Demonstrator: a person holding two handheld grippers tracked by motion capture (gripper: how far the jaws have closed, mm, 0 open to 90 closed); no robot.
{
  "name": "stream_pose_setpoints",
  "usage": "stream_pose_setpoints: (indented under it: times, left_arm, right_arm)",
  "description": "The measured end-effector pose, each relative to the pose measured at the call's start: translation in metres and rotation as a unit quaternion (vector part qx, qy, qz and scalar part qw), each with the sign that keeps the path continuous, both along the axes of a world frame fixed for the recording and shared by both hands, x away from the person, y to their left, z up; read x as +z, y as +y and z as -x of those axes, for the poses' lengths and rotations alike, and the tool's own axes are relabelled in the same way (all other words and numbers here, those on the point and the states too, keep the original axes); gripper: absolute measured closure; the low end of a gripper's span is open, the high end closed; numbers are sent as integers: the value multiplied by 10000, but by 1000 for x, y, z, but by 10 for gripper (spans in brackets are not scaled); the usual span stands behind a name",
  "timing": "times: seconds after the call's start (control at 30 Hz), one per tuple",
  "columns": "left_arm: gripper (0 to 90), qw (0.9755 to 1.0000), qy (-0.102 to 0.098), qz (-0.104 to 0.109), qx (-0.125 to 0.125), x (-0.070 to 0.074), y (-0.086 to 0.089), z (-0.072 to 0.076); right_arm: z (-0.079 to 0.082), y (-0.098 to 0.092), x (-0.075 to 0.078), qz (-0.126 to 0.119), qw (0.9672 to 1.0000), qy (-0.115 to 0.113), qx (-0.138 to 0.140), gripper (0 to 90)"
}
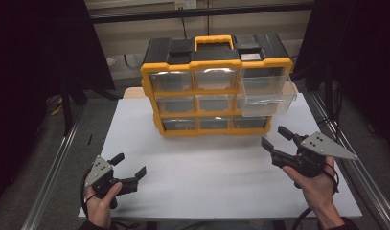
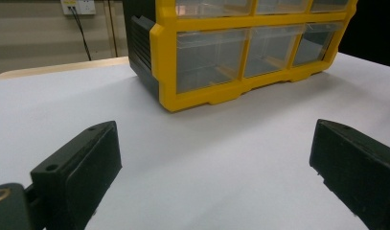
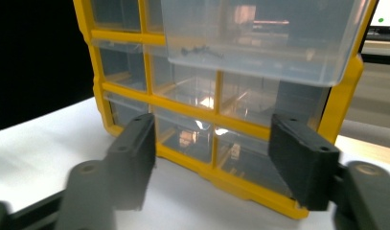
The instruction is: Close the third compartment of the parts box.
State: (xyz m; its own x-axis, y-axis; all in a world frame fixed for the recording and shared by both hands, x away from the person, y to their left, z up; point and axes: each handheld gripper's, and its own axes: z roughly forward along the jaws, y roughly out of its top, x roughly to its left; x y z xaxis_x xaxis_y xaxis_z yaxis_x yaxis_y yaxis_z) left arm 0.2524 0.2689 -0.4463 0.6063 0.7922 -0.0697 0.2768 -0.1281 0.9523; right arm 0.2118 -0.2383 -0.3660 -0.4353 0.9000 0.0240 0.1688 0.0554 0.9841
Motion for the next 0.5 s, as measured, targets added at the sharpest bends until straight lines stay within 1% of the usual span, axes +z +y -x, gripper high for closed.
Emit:
stream_pose_setpoints:
  times: [0.07, 0.1, 0.13, 0.17, 0.23, 0.3, 0.4, 0.5]
  left_arm:
    - [35, 10000, -8, -10, -8, 0, 0, 0]
    - [35, 10000, -19, -37, -13, 0, 0, 0]
    - [35, 10000, -22, -37, -18, 1, 0, 0]
    - [35, 10000, -23, -22, -21, 1, -1, -1]
    - [35, 10000, -23, -35, -55, 0, 0, -1]
    - [35, 10000, -25, -27, -50, 0, 0, -1]
    - [35, 10000, -28, -30, -30, 0, 0, -1]
    - [35, 10000, -28, -20, -54, 0, 0, -1]
  right_arm:
    - [-1, 0, 4, -12, 10000, -60, 46, 449]
    - [-1, 0, 5, -39, 10000, -34, 15, 510]
    - [-1, 0, 6, -28, 10000, -36, 48, 552]
    - [-2, -1, 7, -106, 9999, -27, 59, 582]
    - [-3, -1, 9, -76, 10000, -29, 56, 666]
    - [-3, -1, 10, -48, 9999, -38, 79, 729]
    - [-4, 0, 14, 47, 9999, -138, 42, 815]
    - [-4, 1, 17, 88, 9997, -216, 44, 880]
